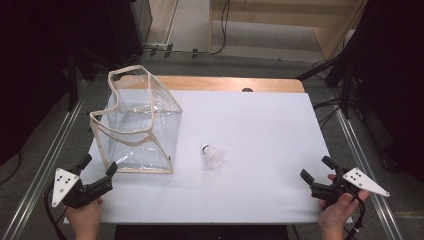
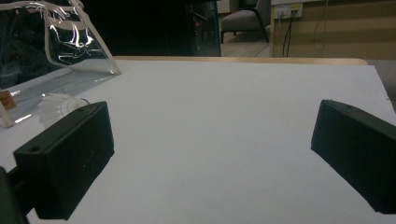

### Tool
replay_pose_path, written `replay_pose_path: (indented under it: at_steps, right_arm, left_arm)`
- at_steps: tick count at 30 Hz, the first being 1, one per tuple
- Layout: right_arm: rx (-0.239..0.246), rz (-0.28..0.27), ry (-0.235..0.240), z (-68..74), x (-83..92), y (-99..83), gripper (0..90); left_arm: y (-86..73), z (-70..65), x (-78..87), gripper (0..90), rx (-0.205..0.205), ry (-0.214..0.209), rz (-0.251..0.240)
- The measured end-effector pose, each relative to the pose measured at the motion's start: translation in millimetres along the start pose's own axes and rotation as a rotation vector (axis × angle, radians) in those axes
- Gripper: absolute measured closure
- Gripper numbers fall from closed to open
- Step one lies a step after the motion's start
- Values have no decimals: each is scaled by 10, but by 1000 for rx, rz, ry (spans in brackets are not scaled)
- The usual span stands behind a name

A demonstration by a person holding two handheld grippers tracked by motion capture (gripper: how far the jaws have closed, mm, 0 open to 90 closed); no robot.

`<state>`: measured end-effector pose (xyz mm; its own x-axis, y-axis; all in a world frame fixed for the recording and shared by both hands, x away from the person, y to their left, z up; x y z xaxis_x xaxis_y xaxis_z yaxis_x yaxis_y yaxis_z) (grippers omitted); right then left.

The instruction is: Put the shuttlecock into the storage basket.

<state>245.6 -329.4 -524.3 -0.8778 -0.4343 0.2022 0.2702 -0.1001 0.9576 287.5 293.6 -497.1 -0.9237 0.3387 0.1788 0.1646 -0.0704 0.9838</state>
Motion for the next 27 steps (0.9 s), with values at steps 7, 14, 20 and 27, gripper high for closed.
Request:
replay_pose_path:
  at_steps: [7, 14, 20, 27]
  right_arm:
    - [6, -1, 15, 86, -8, 52, 0]
    - [35, 18, 38, 233, -60, 114, 0]
    - [64, 25, 72, 411, -107, 174, 0]
    - [55, 24, 114, 525, -178, 239, 0]
  left_arm:
    - [-3, 3, -5, 137, 4, 0, 1]
    - [-4, -4, 2, 137, 1, -2, -1]
    - [-6, -3, -8, 137, -2, 6, 0]
    - [-18, -28, 1, 137, -22, 6, 7]
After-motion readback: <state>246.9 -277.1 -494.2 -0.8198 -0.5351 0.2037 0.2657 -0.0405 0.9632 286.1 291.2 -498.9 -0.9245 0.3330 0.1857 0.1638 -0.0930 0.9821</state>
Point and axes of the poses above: each handheld gripper's, and its own axes: x roughly backward along the jaws, y roughly out of its top, z roughly to its left, the point moved 7 cm from there along -x, roughly forward along the jaws, and after that the axes turned 1 degree about -x, right-handed, at the moved point
